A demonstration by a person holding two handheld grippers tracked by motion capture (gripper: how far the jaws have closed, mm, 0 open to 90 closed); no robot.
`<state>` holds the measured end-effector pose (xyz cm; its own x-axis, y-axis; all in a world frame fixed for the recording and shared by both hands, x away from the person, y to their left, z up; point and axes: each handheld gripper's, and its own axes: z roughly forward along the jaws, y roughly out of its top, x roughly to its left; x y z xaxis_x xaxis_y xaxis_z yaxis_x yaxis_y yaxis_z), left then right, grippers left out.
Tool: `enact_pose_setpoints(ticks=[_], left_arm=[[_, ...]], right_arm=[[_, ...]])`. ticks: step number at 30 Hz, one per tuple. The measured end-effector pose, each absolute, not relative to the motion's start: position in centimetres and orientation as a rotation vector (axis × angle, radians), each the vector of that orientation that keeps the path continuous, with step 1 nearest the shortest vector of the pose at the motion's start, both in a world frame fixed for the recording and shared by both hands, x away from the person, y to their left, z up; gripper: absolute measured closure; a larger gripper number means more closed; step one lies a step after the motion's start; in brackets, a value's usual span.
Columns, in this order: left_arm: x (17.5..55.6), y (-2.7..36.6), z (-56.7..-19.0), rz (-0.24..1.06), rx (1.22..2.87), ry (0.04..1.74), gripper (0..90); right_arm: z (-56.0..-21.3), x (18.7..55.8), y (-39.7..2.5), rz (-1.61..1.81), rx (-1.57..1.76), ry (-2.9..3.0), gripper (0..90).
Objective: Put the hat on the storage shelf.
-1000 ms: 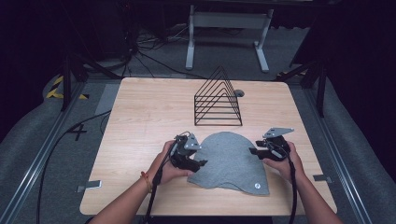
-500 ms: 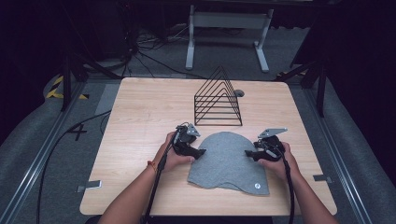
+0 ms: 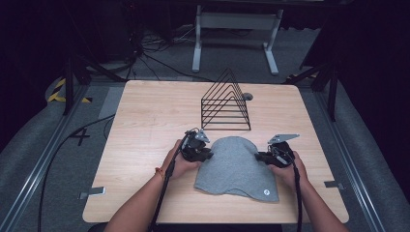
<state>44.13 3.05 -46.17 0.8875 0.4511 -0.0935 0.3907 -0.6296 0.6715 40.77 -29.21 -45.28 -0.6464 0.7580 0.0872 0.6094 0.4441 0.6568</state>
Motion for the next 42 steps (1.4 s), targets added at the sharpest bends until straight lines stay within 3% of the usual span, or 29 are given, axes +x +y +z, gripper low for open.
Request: enact_pose_setpoints(ticks=[5,20,32,42], left_arm=[[43.8,3.0,-45.7,0.127,2.328,0.564,86.5],[42.5,4.4,-42.7,0.188,2.188,0.556,88.2],[41.2,5.1,-35.0,0.313,2.066,0.439,88.2],[42.3,5.5,-27.5,0.442,1.988,0.4,88.2]], right_arm=[[-45.3,40.6,-29.1,0.987,1.139,2.469,84.9],[-41.6,38.6,-29.1,1.164,0.978,2.381,85.3],[-34.7,37.2,-29.3,1.318,0.823,2.252,85.3],[-26.7,38.5,-28.4,1.315,0.711,2.135,85.3]])
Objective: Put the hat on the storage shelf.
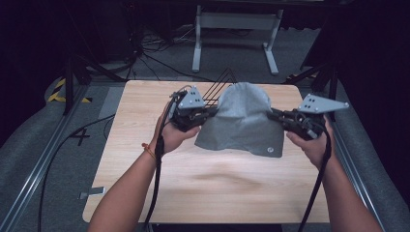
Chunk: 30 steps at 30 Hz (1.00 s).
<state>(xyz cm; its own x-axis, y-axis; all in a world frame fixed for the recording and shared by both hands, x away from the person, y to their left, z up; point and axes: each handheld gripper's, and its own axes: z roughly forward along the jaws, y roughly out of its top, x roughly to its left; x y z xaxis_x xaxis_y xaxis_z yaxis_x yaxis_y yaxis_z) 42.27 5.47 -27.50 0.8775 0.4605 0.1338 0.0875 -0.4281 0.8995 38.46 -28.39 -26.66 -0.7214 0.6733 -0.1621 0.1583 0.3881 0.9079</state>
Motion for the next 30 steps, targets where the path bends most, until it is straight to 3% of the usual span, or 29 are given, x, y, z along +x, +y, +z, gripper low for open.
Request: enact_pose_setpoints(ticks=[7,13,21,30], left_arm=[[45.2,5.6,-20.8,0.554,1.923,0.393,88.2],[48.3,5.2,-18.7,0.593,1.896,0.434,88.2],[51.6,4.8,-18.5,0.613,1.885,0.51,88.2],[53.6,5.0,-19.6,0.612,1.905,0.562,88.2]], right_arm=[[-20.6,41.5,-28.4,1.315,0.714,2.027,85.4],[-17.1,44.9,-28.0,1.299,0.733,1.962,85.4],[-16.0,48.8,-27.0,1.265,0.761,1.942,85.4],[-17.6,51.5,-26.1,1.256,0.786,1.969,85.4]])
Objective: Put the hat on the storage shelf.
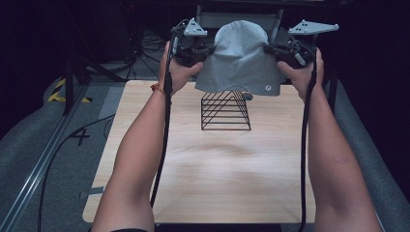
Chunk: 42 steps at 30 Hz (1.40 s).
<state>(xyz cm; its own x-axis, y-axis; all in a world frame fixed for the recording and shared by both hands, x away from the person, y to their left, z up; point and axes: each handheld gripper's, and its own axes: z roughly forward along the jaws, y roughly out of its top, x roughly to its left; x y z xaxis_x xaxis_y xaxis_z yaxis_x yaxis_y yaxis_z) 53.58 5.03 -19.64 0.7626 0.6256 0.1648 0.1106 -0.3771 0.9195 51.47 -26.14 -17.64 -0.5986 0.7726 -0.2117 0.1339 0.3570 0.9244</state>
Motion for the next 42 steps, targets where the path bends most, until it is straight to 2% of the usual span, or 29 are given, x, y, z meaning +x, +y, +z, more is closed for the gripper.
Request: enact_pose_setpoints(ticks=[7,19,27,34,42], left_arm=[[54.4,5.5,-20.9,0.618,1.919,0.597,88.2],[55.4,4.8,-20.7,0.671,1.915,0.626,88.2],[56.2,4.3,-22.3,0.632,1.935,0.638,88.2],[55.6,4.9,-23.5,0.572,1.915,0.616,88.2],[53.9,6.4,-22.3,0.554,1.849,0.579,88.2]], right_arm=[[-19.4,52.7,-26.1,1.259,0.807,1.983,85.5],[-19.0,54.0,-25.9,1.282,0.809,1.948,85.5],[-20.3,54.8,-25.7,1.292,0.829,1.962,85.5],[-21.6,54.4,-26.2,1.301,0.819,1.989,85.5],[-21.3,52.9,-26.8,1.357,0.791,1.976,85.5]])
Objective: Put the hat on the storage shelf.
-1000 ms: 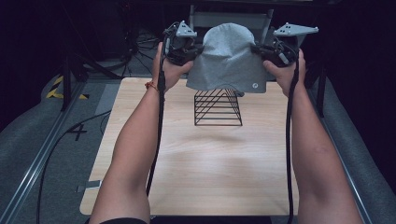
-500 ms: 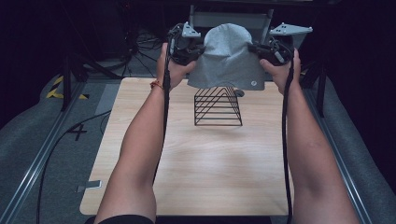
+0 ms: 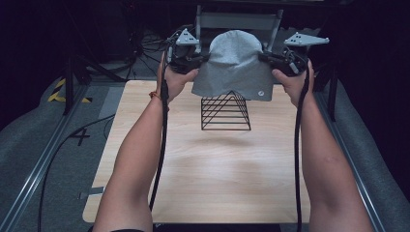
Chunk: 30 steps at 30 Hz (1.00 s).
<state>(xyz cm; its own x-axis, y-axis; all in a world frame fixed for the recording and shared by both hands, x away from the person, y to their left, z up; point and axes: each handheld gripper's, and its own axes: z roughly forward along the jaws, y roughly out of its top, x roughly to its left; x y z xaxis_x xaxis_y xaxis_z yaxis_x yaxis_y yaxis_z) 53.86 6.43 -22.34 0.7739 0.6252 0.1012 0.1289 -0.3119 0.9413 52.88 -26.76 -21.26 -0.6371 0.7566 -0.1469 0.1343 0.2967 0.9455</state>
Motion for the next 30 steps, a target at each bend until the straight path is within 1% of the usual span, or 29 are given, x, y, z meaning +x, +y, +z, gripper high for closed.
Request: enact_pose_setpoints(ticks=[8,20,25,28,30], left_arm=[[52.4,6.6,-22.7,0.543,1.862,0.534,88.2],[52.7,7.0,-26.3,0.545,1.919,0.594,88.0],[53.1,6.7,-28.4,0.507,1.934,0.596,88.0],[53.1,6.7,-29.3,0.507,1.947,0.597,88.0],[53.1,6.7,-30.5,0.49,1.954,0.603,88.0]], right_arm=[[-21.3,51.6,-27.1,1.374,0.766,1.975,85.5],[-23.5,51.3,-26.9,1.363,0.768,2.017,85.4],[-25.8,51.8,-27.0,1.344,0.78,2.054,85.4],[-27.1,52.0,-27.1,1.341,0.793,2.076,85.4],[-27.9,52.0,-27.3,1.349,0.801,2.086,85.4]])
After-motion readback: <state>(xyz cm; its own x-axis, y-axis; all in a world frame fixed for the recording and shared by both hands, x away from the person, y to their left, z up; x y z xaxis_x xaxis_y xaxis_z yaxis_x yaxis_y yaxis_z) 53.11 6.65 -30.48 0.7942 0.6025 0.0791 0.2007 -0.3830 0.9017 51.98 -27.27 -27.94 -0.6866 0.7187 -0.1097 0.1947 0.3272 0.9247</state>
